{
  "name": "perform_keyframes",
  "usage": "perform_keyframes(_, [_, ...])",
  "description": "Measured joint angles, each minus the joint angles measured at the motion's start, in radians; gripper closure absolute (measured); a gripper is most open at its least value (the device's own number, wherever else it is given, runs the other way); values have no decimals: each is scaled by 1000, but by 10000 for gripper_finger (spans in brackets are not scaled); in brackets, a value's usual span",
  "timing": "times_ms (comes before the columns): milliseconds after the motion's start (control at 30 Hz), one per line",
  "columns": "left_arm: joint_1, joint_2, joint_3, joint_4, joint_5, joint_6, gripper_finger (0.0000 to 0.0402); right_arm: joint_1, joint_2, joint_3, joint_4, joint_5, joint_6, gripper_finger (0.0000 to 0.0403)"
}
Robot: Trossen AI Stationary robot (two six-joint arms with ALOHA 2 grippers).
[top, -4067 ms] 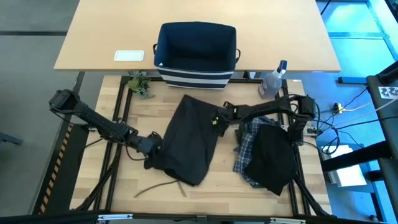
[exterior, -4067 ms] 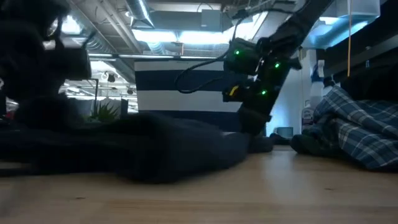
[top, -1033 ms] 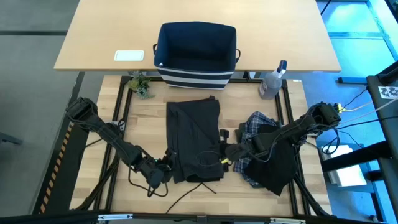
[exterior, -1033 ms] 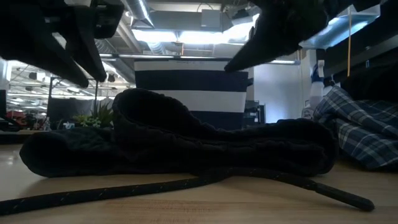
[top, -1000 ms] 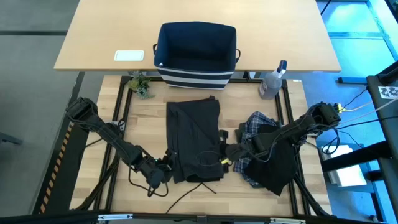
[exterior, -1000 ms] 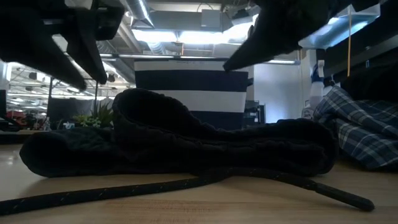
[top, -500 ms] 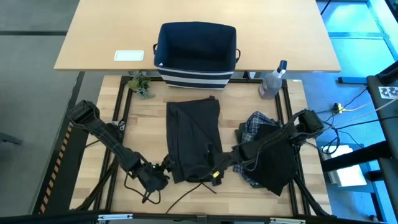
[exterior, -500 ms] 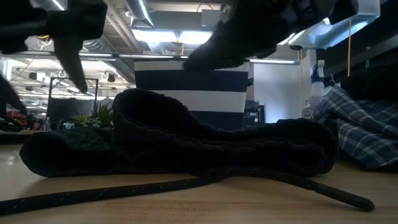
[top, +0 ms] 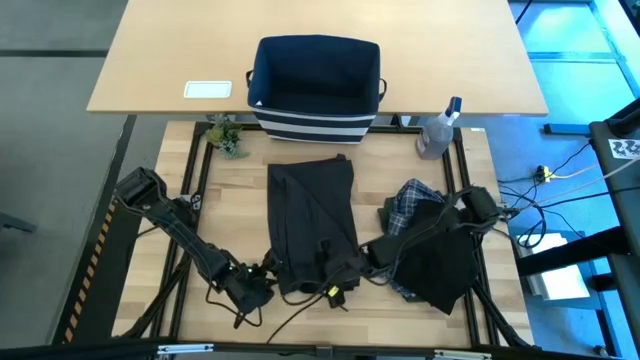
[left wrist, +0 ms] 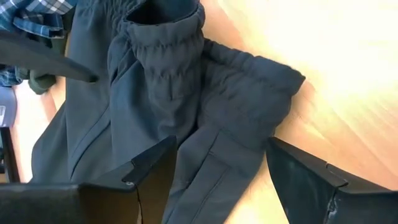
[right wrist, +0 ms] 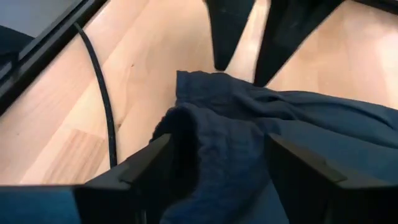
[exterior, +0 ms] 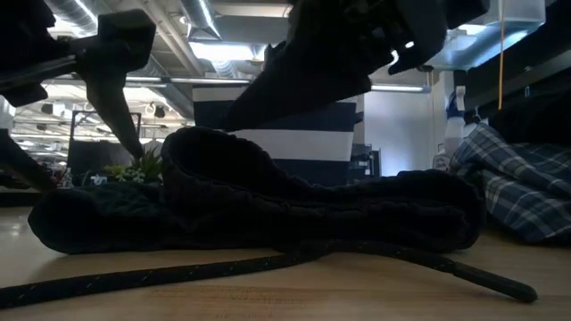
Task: Fold Laundry from Bin
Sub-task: Fold the black shorts
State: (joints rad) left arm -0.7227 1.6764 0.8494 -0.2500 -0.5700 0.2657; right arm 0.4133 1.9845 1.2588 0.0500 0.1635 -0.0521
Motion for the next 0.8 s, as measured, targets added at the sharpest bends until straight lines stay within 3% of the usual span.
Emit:
perform_keyframes(233, [0, 10, -1, 13, 1, 0, 158, 0, 58, 25, 0, 12, 17, 150])
perform_keyframes(400, [0, 26, -1, 49, -7, 6, 158, 0, 63, 26, -8, 112, 25, 168])
perform_keyframes(500, [3, 49, -1, 75, -15, 7, 158, -1, 63, 26, -2, 140, 25, 220])
perform_keyframes(700, [3, 91, -1, 109, -44, 8, 158, -1, 63, 26, -2, 116, 24, 379])
perform_keyframes(800, [3, 99, -1, 157, -98, 21, 158, -1, 63, 26, 31, 129, 24, 385])
